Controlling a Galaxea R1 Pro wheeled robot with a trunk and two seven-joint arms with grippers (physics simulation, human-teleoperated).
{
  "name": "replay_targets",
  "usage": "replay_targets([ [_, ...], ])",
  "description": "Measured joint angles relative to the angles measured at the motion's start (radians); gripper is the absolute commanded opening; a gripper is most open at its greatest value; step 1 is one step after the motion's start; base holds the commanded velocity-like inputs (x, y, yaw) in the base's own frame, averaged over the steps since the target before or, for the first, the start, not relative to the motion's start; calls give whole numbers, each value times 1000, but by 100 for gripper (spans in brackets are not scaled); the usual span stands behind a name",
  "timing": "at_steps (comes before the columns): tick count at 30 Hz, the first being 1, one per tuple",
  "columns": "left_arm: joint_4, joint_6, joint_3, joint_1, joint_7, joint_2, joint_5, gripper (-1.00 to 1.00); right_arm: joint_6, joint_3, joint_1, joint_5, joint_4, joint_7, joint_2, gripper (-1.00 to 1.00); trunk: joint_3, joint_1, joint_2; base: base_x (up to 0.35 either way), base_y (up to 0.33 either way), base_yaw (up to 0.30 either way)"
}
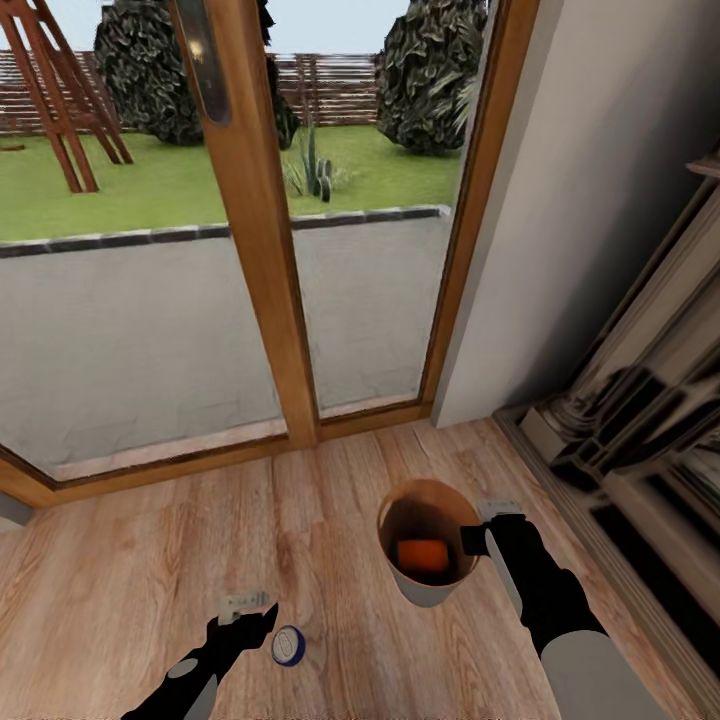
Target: Put the three can of soda from the living room inside the tash can in the kitchen.
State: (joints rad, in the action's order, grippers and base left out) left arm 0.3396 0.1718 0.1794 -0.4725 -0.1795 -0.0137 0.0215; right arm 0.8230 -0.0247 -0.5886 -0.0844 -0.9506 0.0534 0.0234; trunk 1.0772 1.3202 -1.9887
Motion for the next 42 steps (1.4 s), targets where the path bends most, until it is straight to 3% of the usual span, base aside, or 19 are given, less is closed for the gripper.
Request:
replay_targets([
  [4,0,0,0,0,0,0,0,100,0,0,0,-2,0,0,0,-100,19,15,-28,0,0,0],
  [9,0,0,0,0,0,1,0,100,0,-2,0,-1,0,0,0,-100,26,15,-28,0,0,0],
  [15,0,0,-1,0,0,1,0,100,-1,-3,0,6,0,-1,0,-100,29,15,-28,137,-121,0],
  [20,0,0,0,0,0,1,0,100,0,-3,0,-11,0,1,-1,-100,29,15,-28,180,-166,0],
  [42,0,0,0,0,0,0,0,100,-1,-3,0,-2,0,0,-1,-100,45,15,-28,7,-7,0],
])
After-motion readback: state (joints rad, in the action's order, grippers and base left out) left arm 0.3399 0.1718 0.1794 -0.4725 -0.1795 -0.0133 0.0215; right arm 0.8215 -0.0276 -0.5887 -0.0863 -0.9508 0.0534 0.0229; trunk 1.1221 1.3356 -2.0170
